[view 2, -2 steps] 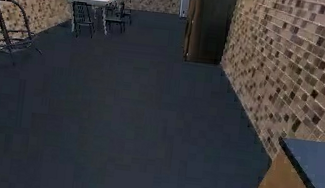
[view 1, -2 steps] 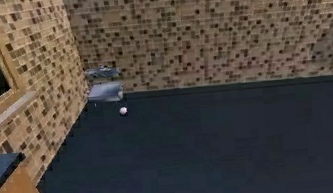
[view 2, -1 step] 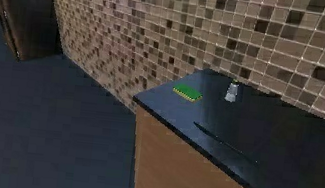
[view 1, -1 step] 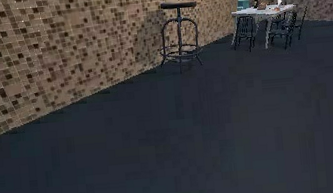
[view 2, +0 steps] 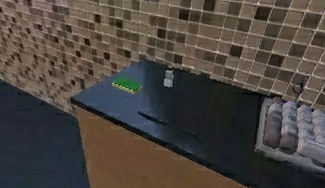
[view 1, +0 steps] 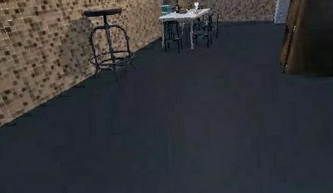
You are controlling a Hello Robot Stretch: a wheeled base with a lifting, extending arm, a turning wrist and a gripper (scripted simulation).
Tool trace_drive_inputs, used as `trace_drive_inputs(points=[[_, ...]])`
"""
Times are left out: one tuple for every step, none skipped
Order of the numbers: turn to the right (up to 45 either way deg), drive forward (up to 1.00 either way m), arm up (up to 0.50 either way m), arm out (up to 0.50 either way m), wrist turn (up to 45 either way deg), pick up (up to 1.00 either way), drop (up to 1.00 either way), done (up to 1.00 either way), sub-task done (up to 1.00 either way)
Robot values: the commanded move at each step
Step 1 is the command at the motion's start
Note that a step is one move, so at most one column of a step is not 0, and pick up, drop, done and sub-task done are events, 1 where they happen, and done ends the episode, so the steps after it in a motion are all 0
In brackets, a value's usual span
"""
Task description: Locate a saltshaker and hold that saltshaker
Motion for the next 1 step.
trace_drive_inputs(points=[[3.0,0.0,0.0,0.0,0.0,0.0,0.0,0.0,0.0]])
